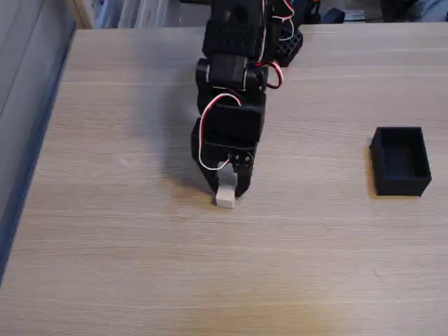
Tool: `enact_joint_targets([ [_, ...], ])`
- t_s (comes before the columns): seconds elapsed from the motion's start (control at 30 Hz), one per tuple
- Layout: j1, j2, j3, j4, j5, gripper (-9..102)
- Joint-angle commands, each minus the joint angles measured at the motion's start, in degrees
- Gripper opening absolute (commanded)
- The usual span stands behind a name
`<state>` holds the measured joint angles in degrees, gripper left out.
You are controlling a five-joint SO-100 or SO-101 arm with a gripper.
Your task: Pick a white block and place it in the black box.
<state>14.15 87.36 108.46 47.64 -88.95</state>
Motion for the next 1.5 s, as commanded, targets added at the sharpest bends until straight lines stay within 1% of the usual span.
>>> enact_joint_targets([
  [0.0,0.4,1.0,-1.8,-0.7,-0.4,5],
  [0.1,0.8,2.8,-0.6,-0.7,-1.2,0],
  [0.2,1.1,7.3,1.6,0.5,-3.2,0],
  [0.4,-2.4,26.2,14.2,3.4,-7.8,0],
  [0.57,-11.2,46.1,26.5,6.2,-9.2,0],
  [0.63,-16.5,51.8,28.6,8.2,-8.3,0],
  [0.73,-25.0,55.6,28.7,11.2,-5.9,0],
  [0.87,-35.0,54.8,25.6,13.5,-3.3,0],
  [1.07,-44.8,49.3,20.7,11.7,-0.5,0],
  [1.23,-48.3,41.0,14.2,11.0,2.4,0],
  [1.47,-48.6,30.5,5.8,9.0,4.0,0],
])
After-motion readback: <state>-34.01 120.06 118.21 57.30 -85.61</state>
